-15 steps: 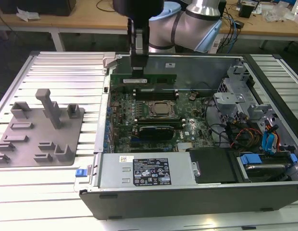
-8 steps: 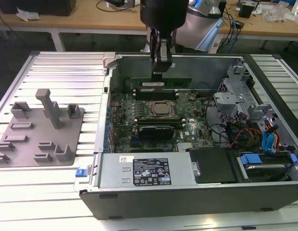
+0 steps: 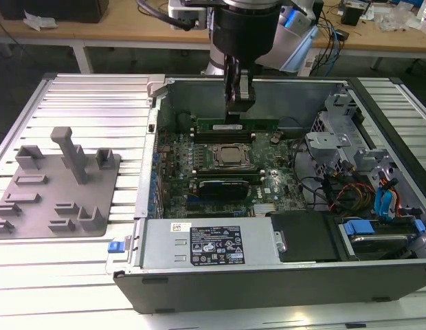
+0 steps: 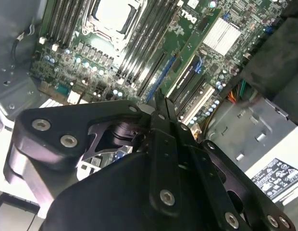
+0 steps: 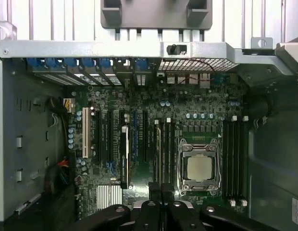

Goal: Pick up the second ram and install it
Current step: 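Pick up the second ram and move it above second insertion slot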

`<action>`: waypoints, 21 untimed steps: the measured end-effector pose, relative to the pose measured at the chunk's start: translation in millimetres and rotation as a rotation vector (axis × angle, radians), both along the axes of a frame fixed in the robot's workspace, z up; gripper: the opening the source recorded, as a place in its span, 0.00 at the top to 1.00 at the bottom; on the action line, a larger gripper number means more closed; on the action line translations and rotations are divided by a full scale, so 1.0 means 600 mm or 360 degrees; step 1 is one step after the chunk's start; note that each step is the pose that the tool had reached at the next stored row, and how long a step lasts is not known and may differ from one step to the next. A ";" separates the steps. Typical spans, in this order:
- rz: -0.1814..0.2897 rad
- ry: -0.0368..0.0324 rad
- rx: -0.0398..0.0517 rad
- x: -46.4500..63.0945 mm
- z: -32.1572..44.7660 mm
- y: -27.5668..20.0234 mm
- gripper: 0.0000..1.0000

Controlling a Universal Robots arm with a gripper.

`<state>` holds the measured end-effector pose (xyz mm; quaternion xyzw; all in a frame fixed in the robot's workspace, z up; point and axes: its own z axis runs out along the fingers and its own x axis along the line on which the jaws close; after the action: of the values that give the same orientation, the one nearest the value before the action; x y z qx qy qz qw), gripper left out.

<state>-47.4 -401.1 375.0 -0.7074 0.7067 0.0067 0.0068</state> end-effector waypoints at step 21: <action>0.0000 0.0000 0.0002 0.010 -0.100 0.0368 0.91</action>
<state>-41.7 -379.0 315.2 -0.7074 0.7067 0.0071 0.0074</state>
